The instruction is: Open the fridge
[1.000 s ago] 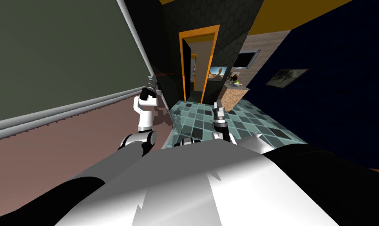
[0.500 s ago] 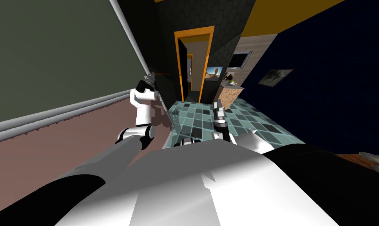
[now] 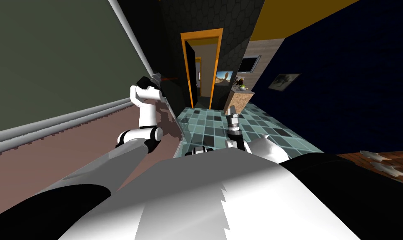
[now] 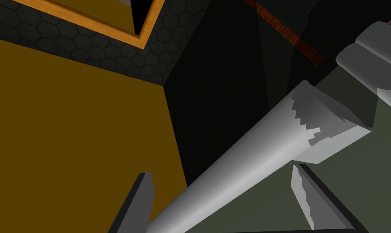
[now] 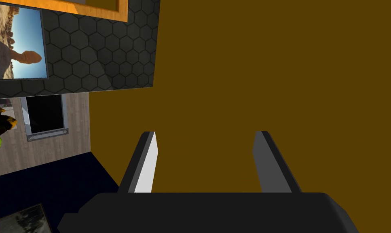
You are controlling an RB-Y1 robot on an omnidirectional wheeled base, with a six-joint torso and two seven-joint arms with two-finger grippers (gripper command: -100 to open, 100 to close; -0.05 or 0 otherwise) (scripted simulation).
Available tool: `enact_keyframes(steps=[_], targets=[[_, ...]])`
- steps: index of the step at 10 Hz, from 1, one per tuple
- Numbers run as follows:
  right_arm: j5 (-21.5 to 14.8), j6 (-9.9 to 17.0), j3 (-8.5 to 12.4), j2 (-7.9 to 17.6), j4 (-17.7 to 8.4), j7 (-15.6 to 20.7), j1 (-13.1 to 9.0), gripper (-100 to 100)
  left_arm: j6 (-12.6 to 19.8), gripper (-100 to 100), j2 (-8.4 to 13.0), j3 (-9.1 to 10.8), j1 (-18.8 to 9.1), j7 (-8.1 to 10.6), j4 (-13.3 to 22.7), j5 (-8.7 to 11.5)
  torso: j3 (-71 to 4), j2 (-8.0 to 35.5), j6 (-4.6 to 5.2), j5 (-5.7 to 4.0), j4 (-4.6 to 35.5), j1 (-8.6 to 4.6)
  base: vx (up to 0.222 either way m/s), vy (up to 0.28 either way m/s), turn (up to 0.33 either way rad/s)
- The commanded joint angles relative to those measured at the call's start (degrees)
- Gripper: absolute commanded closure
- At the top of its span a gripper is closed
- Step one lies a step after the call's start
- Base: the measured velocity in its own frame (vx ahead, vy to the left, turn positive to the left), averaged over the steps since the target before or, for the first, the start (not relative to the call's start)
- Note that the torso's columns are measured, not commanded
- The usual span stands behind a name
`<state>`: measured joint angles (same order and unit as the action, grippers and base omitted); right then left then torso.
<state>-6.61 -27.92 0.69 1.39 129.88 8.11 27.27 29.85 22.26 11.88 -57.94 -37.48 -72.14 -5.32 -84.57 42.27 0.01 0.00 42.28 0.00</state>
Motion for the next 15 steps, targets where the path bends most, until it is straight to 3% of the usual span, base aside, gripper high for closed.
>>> enact_keyframes(steps=[1,7,11,12,13,14,15], targets=[[0.0,0.0,0.0,0.0,0.0,0.0,0.0,0,4.4,-100,2.4,0.48,-4.6,-1.60,3.5,0.3,0.0,0.0,-0.02,0.01,0.0,0.02,0.016,0.043,-0.094],[0.0,0.0,0.0,0.0,0.0,0.0,0.0,0,9.5,-100,7.0,1.02,-10.2,-3.48,8.2,0.9,-0.4,-0.4,-0.17,-0.17,0.5,0.46,-0.003,0.012,-0.056],[0.0,0.0,0.0,0.0,0.0,0.0,0.0,0,10.4,-100,7.1,0.89,-11.0,-3.51,8.9,1.0,-0.1,-0.1,-0.01,0.01,0.0,0.05,0.016,0.020,0.000],[0.0,0.0,0.0,0.0,0.0,0.0,0.0,0,10.4,100,7.0,0.89,-11.0,-3.50,8.9,1.0,0.0,0.1,0.00,-0.04,0.0,-0.11,0.000,0.000,0.000],[0.0,0.0,0.0,0.0,0.0,0.0,0.0,0,10.7,100,5.3,-0.17,-11.6,-3.90,8.3,2.2,0.1,0.1,0.00,-0.05,0.1,-0.12,-0.182,-0.011,-0.074],[0.0,0.0,0.0,0.0,0.0,0.0,0.0,0,10.7,100,5.3,-0.17,-11.6,-3.90,8.3,2.2,0.2,0.4,0.40,-0.07,0.0,-0.33,-0.246,-0.011,-0.186],[0.0,0.0,0.0,0.0,0.0,0.0,0.0,0,10.8,100,4.5,-0.70,-11.9,-4.10,8.0,2.9,0.3,0.4,0.15,-0.01,0.0,-0.27,-0.230,-0.027,-0.128]])
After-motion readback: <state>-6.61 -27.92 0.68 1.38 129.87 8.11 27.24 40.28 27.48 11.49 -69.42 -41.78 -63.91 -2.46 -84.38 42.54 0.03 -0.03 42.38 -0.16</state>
